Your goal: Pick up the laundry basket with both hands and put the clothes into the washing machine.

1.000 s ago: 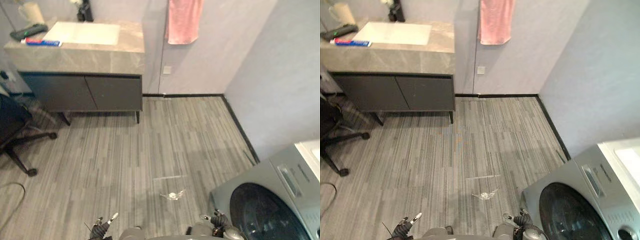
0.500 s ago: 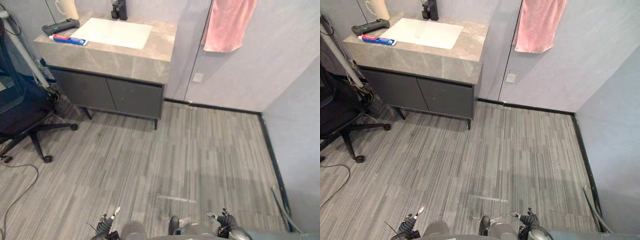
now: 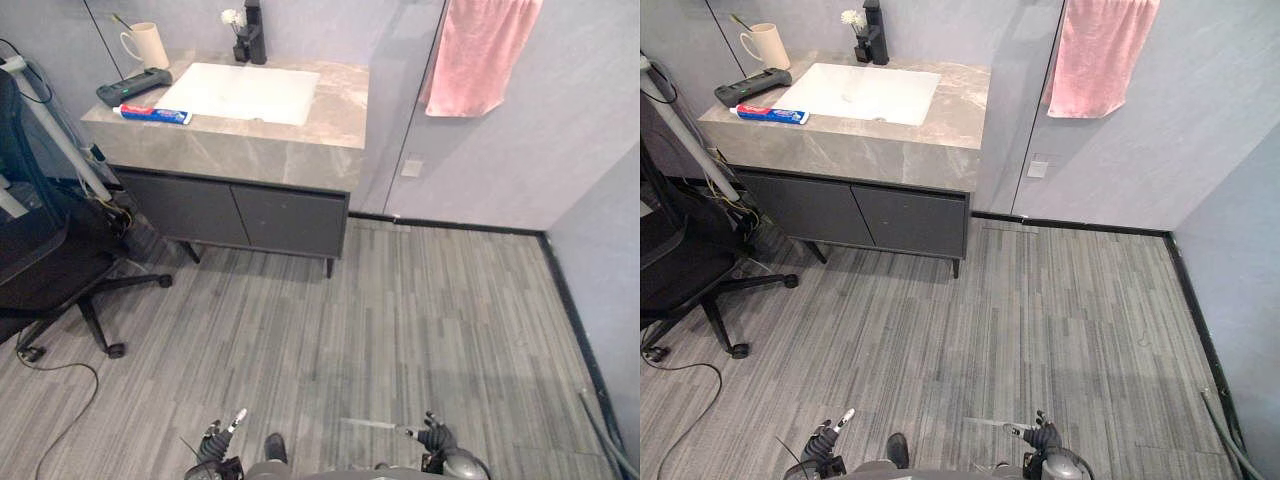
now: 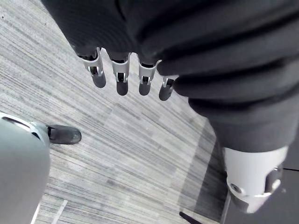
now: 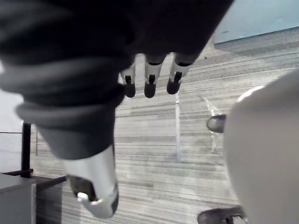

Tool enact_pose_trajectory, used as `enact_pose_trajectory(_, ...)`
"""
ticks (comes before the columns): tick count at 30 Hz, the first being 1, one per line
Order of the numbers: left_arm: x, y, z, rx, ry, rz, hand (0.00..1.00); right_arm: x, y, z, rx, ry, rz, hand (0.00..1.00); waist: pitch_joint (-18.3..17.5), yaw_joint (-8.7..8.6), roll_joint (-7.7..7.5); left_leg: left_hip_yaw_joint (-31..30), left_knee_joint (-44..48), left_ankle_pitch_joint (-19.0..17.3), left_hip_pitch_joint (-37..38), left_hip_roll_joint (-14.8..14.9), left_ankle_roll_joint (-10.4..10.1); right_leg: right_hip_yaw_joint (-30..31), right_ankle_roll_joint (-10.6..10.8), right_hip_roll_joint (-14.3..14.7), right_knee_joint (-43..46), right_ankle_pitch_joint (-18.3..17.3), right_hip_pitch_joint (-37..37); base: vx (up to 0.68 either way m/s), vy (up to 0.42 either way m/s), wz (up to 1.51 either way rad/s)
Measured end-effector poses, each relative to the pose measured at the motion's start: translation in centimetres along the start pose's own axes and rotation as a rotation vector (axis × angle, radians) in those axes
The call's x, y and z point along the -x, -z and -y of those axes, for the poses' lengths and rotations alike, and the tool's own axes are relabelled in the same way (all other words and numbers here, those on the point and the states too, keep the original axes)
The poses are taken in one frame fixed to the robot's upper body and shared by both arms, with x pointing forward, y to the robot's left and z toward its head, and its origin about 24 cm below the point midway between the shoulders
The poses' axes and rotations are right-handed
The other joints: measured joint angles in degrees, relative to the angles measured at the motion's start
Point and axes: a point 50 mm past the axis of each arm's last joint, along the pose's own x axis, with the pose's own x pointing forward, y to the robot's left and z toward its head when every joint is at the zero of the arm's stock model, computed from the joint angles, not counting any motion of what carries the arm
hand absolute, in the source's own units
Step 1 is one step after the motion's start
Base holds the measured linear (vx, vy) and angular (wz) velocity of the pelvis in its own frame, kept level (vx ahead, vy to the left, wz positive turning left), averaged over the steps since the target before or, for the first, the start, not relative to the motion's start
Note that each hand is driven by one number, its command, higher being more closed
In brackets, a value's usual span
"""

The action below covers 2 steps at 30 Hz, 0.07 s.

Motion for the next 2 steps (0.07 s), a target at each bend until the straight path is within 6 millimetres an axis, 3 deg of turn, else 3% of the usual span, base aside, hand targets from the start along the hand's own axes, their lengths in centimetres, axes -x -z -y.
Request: enact_pose_trajectory(2, 0.00, 0.01, -0.03, -0.007, 0.002, 0.000, 0.00, 0.09, 0.41, 0.13, 0.016, 0.003, -0.014, 0.00, -0.1, 0.03, 0.09, -0.1, -0.3, 0.0, 0.3, -0.4, 0.0, -0.1, 0.2, -0.2, 0.0, -0.1, 0.4, 0.01, 0.043, 0.04)
